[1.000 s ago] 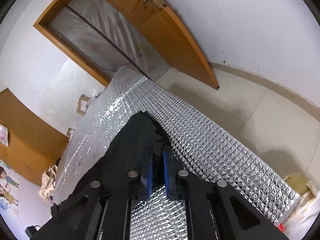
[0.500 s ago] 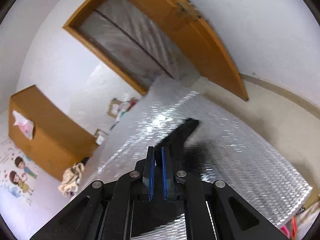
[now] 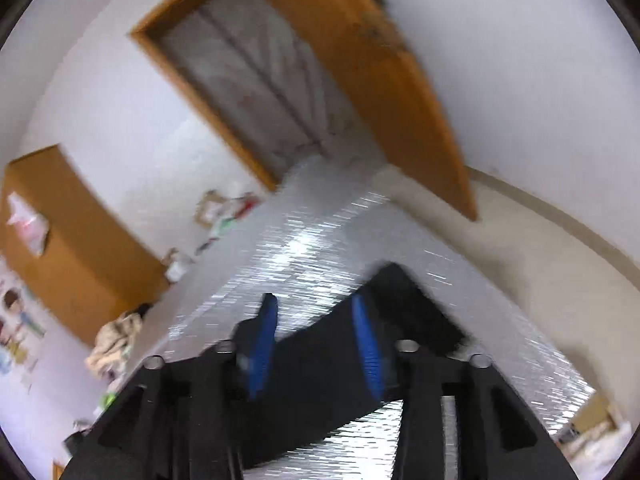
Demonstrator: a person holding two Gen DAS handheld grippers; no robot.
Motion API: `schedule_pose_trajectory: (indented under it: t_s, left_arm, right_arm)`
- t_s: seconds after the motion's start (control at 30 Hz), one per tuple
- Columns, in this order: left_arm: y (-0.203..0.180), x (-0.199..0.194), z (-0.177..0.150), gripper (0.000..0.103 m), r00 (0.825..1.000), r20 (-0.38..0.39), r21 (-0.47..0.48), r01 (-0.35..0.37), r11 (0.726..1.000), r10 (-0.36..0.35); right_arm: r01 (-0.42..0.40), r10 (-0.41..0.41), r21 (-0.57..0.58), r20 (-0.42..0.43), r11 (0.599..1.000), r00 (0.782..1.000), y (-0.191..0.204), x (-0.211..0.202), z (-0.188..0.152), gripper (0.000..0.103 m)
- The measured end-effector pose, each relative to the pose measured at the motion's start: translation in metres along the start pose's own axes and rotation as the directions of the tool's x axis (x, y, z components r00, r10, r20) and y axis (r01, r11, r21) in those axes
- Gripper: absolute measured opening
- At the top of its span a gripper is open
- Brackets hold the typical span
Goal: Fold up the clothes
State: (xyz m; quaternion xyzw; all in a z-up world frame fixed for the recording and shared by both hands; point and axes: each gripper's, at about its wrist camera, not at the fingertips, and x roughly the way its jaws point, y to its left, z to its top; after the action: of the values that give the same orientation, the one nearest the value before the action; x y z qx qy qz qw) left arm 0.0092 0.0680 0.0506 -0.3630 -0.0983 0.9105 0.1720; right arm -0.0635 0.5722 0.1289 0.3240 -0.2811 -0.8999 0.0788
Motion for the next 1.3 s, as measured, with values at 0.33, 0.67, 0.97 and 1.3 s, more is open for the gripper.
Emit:
schedule_pose_trajectory:
  t_s: [0.33,0.67,0.97,1.3]
  left_arm:
    - [0.001,-0.001,-0.001,0.009,1.000,-0.001,0.001,-0.002,1.000,0.002]
    - [0.002,0.000,-0.001,0.009,1.000,-0.009,-0.006,0.004,1.000,-0.004]
    - [0.004,-0.001,-0.001,0.009,1.000,-0.011,-0.017,0.018,1.000,-0.019]
    - [0.006,-0.001,0.000,0.009,0.999,-0.011,-0.025,0.034,0.999,-0.035]
  right_arm:
    - [0.105,-0.102,0.043,-0.058,0.994,0.993,-0.041,0.027,-0.023,0.044]
    - [0.092,-0.090,0.049,-0.043,0.995,0.995,-0.044,0.037,-0.025,0.044]
    - [0.152,-0.149,0.030,-0.080,0.988,0.986,-0.031,0.051,-0.018,0.009]
    - [-0.017,0.020,0.070,-0.041,0.997,0.999,-0.003,0.023,-0.002,0.008]
